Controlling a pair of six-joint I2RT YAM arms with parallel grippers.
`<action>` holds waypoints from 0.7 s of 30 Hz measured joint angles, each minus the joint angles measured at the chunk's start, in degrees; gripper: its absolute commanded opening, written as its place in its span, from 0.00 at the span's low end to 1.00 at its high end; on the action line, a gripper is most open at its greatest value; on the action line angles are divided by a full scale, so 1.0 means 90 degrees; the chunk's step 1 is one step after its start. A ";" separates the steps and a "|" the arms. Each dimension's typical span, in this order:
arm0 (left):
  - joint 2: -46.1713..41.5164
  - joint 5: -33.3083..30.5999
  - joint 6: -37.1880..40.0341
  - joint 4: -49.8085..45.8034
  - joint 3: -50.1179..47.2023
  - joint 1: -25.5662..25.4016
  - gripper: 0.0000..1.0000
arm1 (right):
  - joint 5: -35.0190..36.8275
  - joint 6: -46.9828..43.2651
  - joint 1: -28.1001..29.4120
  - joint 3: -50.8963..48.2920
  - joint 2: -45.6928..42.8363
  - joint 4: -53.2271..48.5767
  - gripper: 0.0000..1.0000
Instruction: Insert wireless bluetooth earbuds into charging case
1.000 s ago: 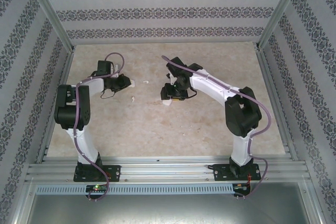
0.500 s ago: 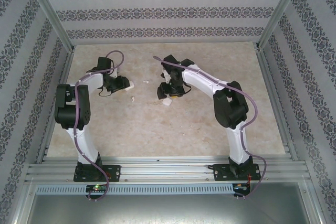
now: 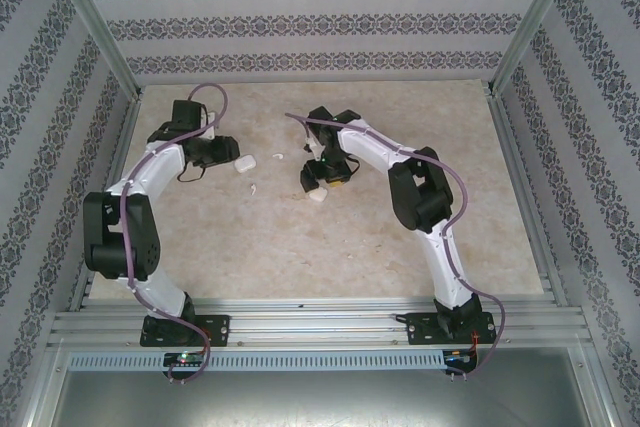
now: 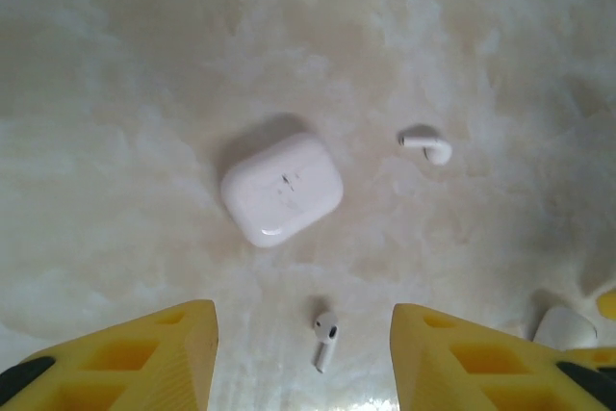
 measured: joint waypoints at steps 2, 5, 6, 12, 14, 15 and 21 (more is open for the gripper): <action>-0.0015 0.0017 0.0002 0.0002 -0.0143 -0.0119 0.49 | -0.0131 0.0027 0.0002 -0.0151 0.0002 0.0087 0.69; -0.0044 0.0049 0.0002 0.0012 -0.0393 -0.0296 0.49 | -0.0267 0.0192 -0.0010 -0.0495 -0.0114 0.0379 0.69; -0.0083 0.0068 0.0002 0.0024 -0.0503 -0.0350 0.50 | -0.0357 0.0296 -0.0012 -0.0692 -0.0248 0.0539 0.69; -0.0622 0.0255 0.0000 0.0146 -0.1241 -0.0454 0.49 | -0.0573 0.0950 0.0211 -0.1671 -0.0831 0.1141 0.70; -0.0809 0.0335 0.0000 0.0206 -0.1438 -0.0454 0.49 | -0.0498 0.1137 0.0391 -0.1843 -0.0916 0.1236 0.70; -0.0908 0.0386 0.0000 0.0248 -0.1537 -0.0454 0.49 | -0.0576 0.1256 0.0442 -0.1906 -0.0988 0.1321 0.70; -0.1520 0.0646 -0.0036 0.0476 -0.2062 -0.0527 0.49 | -0.0794 0.1911 0.0908 -0.2225 -0.1372 0.1569 0.70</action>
